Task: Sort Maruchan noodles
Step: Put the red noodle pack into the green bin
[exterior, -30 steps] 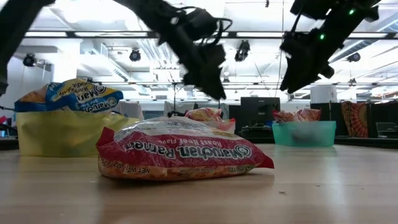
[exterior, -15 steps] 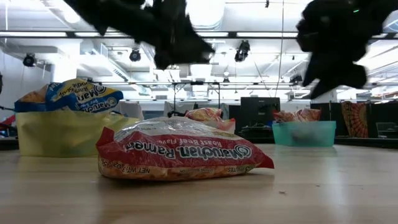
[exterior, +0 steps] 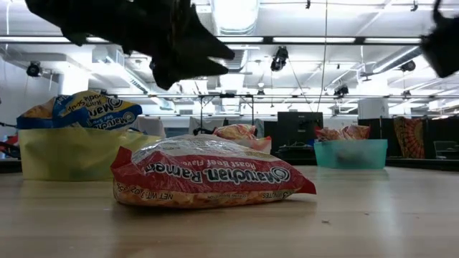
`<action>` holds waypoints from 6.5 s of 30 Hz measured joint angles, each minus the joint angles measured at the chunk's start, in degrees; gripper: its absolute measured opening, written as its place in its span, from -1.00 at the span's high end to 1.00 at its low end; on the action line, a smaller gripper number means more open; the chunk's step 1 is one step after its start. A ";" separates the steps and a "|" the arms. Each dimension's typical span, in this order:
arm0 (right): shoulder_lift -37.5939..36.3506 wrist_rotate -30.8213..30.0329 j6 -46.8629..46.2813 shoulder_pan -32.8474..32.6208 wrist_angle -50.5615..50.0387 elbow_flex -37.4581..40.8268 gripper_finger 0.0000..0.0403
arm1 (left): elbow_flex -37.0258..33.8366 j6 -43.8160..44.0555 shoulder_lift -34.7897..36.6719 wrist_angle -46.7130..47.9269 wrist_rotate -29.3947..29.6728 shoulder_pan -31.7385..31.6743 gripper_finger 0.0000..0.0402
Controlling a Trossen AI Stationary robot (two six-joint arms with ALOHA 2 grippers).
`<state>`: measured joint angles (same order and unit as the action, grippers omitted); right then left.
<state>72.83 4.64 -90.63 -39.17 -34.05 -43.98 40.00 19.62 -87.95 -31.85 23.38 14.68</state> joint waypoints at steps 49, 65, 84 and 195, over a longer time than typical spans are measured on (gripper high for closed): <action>6.95 14.80 -0.68 -8.26 -6.73 -8.19 0.12 | 1.54 -0.95 -0.03 -1.05 3.12 2.75 0.14; 17.60 28.40 -4.10 -13.94 -6.38 -8.20 0.12 | 1.48 -1.09 -0.07 0.23 3.10 2.76 0.14; 11.09 4.61 7.42 -2.55 -11.43 -8.03 0.12 | 1.43 -1.11 -0.10 1.74 3.10 2.75 0.14; 2.97 -16.85 -22.59 -9.99 -17.27 -5.89 -0.02 | 43.55 -1.56 -46.37 13.42 -11.60 -4.09 0.19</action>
<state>75.80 -12.21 -113.22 -49.17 -51.32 -49.87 83.54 18.06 -134.32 -18.44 11.78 10.59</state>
